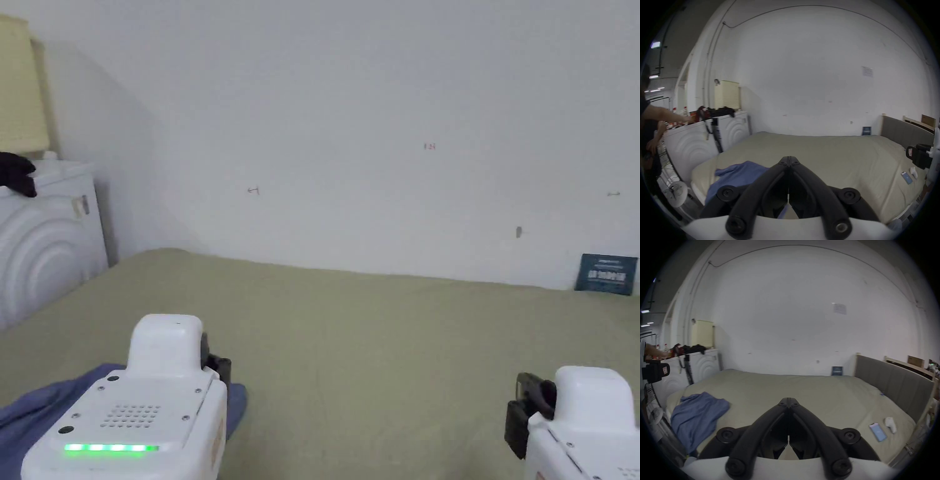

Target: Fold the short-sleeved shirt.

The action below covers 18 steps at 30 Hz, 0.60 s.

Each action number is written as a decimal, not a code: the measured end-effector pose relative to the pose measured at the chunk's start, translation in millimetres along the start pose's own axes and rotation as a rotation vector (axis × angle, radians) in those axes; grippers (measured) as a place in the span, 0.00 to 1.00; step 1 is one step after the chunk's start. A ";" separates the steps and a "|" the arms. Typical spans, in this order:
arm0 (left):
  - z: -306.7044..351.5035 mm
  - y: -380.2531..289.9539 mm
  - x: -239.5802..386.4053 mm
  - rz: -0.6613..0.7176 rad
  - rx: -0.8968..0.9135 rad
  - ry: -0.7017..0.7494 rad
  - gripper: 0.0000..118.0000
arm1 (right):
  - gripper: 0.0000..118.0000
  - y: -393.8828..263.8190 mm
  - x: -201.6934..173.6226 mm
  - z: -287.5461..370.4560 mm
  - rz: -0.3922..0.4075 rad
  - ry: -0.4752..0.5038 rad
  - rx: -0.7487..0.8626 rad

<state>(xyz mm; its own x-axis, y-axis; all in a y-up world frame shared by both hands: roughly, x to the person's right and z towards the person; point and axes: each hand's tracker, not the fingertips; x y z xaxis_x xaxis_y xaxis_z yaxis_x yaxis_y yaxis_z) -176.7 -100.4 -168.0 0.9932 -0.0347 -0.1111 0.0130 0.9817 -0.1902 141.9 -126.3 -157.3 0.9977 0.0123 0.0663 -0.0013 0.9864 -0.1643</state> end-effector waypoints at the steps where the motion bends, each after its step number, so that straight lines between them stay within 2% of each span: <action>1: 1.7 1.4 -15.6 0.005 -0.006 0.046 0.00 | 0.01 -0.6 -14.4 -5.0 0.001 0.051 -0.005; 5: 17.0 -3.0 -70.2 0.026 -0.023 0.197 0.00 | 0.01 -3.0 -76.8 -21.5 -0.001 0.240 -0.016; 9: 30.4 -10.5 -113.1 0.017 -0.051 0.317 0.00 | 0.01 -4.3 -125.8 -28.5 0.020 0.366 -0.007; 13: 39.9 -17.9 -140.0 0.040 -0.070 0.372 0.00 | 0.01 -6.1 -152.6 -35.0 0.029 0.424 -0.013; 18: 29.2 -28.9 -155.7 0.061 -0.107 0.385 0.00 | 0.01 -8.6 -160.6 -43.5 0.041 0.445 -0.023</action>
<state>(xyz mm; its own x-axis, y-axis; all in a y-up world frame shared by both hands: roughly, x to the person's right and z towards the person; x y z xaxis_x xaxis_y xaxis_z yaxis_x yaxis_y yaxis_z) -328.3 -117.9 -116.7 0.8758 -0.0645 -0.4784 -0.0770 0.9596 -0.2705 -15.4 -143.9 -209.4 0.9288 -0.0255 -0.3696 -0.0449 0.9826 -0.1805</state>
